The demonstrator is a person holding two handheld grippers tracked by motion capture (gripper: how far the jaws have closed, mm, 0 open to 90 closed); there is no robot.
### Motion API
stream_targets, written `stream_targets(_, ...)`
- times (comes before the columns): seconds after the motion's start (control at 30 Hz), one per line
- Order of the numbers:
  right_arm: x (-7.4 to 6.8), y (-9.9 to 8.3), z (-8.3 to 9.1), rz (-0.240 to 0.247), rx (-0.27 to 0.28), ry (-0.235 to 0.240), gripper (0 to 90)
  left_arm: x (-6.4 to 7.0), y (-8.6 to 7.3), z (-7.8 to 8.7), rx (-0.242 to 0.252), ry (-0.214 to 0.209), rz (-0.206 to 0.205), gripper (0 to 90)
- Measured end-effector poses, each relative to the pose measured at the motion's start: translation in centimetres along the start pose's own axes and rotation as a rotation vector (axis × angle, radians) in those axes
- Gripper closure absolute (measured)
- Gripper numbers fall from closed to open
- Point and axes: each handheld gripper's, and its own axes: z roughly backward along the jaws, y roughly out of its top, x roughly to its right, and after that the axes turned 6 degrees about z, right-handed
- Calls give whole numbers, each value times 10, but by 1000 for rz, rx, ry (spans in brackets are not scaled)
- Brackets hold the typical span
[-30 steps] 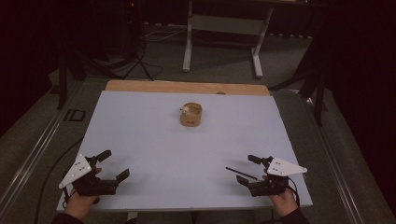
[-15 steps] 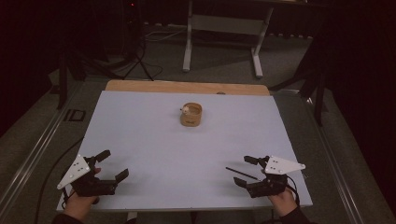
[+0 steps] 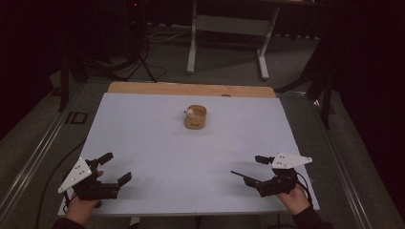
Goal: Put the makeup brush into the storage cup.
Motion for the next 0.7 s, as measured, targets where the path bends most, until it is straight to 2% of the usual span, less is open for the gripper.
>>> stream_targets(0.03, 2, -1, 0, -5, -8, 10, 105, 0, 0, 0, 1, -1, -1, 2)
stream_targets(0.2, 8, -5, -1, -13, -54, 2, 105, 2, 0, -1, -2, -4, -7, 2)
stream_targets(0.37, 13, -7, 1, -9, -73, 9, 105, 2, 0, -1, -6, -3, -12, 2)
stream_targets(0.5, 18, -7, 1, -10, -122, 12, 106, 2, 0, -1, -16, -4, -12, 2)
stream_targets(0.7, 23, -8, 2, -23, -150, 15, 131, 2, 0, -1, -13, -4, -12, 2)
